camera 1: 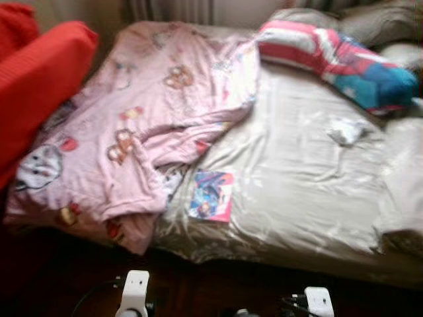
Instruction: Clean up the room
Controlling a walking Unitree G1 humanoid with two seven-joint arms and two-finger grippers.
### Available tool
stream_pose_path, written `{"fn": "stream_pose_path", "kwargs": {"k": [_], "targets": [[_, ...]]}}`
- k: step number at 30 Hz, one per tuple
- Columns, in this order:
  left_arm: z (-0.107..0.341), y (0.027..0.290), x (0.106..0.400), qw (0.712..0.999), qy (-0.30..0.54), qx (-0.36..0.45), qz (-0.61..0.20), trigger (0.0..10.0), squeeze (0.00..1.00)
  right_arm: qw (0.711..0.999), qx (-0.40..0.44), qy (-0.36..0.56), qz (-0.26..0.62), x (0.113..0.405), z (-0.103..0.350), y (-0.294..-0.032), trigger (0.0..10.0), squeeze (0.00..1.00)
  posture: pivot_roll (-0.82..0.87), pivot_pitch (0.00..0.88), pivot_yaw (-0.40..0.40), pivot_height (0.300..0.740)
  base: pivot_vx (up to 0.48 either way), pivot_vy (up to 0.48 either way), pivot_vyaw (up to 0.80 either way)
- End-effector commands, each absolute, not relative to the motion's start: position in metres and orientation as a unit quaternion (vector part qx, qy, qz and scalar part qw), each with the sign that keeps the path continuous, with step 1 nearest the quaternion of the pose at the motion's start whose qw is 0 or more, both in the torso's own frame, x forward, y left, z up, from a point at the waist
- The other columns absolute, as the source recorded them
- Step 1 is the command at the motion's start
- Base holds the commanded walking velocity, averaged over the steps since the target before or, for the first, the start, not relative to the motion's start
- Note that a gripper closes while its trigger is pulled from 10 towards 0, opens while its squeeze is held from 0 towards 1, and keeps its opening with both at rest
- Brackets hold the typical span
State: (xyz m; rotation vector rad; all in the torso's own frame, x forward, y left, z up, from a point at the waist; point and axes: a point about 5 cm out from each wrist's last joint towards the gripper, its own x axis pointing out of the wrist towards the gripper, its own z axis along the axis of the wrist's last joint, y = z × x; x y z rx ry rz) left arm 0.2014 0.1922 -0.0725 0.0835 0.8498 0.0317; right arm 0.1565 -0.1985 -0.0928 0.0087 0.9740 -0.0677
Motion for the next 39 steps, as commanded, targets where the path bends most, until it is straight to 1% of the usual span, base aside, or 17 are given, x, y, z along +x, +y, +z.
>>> {"fn": "stream_pose_path", "kwargs": {"k": [1, 6, 19, 39], "targets": [[-0.0785, 0.1945, 0.1903, 0.899, 0.434, 0.052, 0.012, 10.0, 0.0, 0.876, 0.012, 0.481, -0.038, 0.1457, -0.0972, -0.1977, 10.0, 0.0, -0.01, 0.167, 0.02, 0.74, 0.0, 0.0, 0.0], [-0.0782, 0.1946, 0.1907, 0.9, 0.432, 0.054, 0.01, 10.0, 0.0, 0.879, 0.011, 0.476, -0.037, 0.1464, -0.0967, -0.1978, 10.0, 0.0, -0.01, 0.164, 0.019, 0.74, 0.0, -0.065, 0.0], [-0.0782, 0.1911, 0.1916, 0.901, 0.431, 0.051, 0.007, 10.0, 0.0, 0.88, 0.011, 0.473, -0.037, 0.1464, -0.0964, -0.1984, 10.0, 0.0, -0.02, 0.148, 0.022, 0.74, 0.0, -0.416, 0.0], [-0.0789, 0.1927, 0.1895, 0.9, 0.433, 0.052, 0.002, 10.0, 0.0, 0.882, 0.016, 0.47, -0.044, 0.1455, -0.0969, -0.1965, 10.0, 0.0, -0.03, 0.134, 0.03, 0.74, 0.0, -0.414, -0.03]]}}
